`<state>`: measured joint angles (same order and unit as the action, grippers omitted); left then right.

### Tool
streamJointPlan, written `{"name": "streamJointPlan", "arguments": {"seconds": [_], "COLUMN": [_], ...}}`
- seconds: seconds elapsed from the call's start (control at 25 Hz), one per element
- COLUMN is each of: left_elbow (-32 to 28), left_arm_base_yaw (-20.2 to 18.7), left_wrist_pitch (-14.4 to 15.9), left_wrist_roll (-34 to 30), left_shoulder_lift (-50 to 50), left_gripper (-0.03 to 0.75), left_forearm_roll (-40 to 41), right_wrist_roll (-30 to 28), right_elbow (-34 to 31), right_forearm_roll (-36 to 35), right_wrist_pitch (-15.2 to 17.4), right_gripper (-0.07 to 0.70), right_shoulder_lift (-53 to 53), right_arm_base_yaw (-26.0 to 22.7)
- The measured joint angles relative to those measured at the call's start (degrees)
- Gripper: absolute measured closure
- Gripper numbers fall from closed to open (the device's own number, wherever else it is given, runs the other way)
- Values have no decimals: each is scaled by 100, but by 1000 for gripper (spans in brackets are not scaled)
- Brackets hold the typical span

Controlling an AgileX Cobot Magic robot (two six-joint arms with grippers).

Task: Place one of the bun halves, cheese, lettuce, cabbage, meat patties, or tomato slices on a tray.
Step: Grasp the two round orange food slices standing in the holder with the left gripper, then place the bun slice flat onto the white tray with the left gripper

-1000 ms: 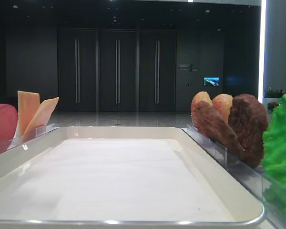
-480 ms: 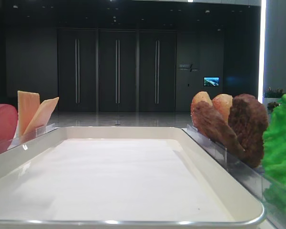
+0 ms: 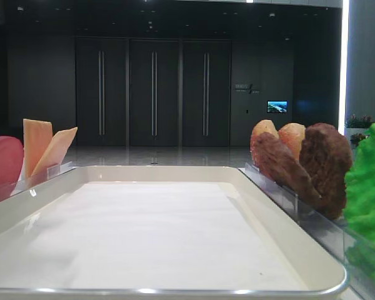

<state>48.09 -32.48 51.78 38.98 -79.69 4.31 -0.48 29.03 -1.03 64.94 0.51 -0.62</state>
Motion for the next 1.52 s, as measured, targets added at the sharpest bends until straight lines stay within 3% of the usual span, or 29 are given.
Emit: {"name": "streamJointPlan", "arguments": {"seconds": [0.08, 0.12, 0.2, 0.24, 0.32, 0.44, 0.52, 0.64, 0.8, 0.92, 1.52], "left_elbow": [426, 701, 789, 789, 796, 796, 796, 796, 796, 796, 796], "left_arm_base_yaw": [0, -6, -6, -6, -6, -6, -6, -6, -6, -6, -6], "left_wrist_pitch": [-114, -323, -697, -697, -1100, -1726, -2062, -2371, -2618, -2688, -2768], "left_wrist_roll": [-31, -71, -169, -169, -422, -1245, -2126, -3535, -4907, -5348, -5496], "left_shoulder_lift": [5, 18, -7, -7, -166, -636, -951, -1441, -1927, -2129, -2246], "left_gripper": [580, 580, 580, 580, 580, 580, 581, 581, 581, 582, 583], "left_forearm_roll": [-141, -274, -491, -491, -824, -1674, -2608, -4093, -5424, -5777, -5723], "right_wrist_roll": [0, 0, 0, 0, 0, 0, 0, 0, 0, 0, 0], "right_elbow": [0, 0, 0, 0, 0, 0, 0, 0, 0, 0, 0], "right_forearm_roll": [0, 0, 0, 0, 0, 0, 0, 0, 0, 0, 0], "right_wrist_pitch": [0, 0, 0, 0, 0, 0, 0, 0, 0, 0, 0], "right_gripper": [213, 213, 213, 213, 213, 213, 213, 213, 213, 213, 213], "right_shoulder_lift": [0, 0, 0, 0, 0, 0, 0, 0, 0, 0, 0], "right_arm_base_yaw": [0, 0, 0, 0, 0, 0, 0, 0, 0, 0, 0]}}
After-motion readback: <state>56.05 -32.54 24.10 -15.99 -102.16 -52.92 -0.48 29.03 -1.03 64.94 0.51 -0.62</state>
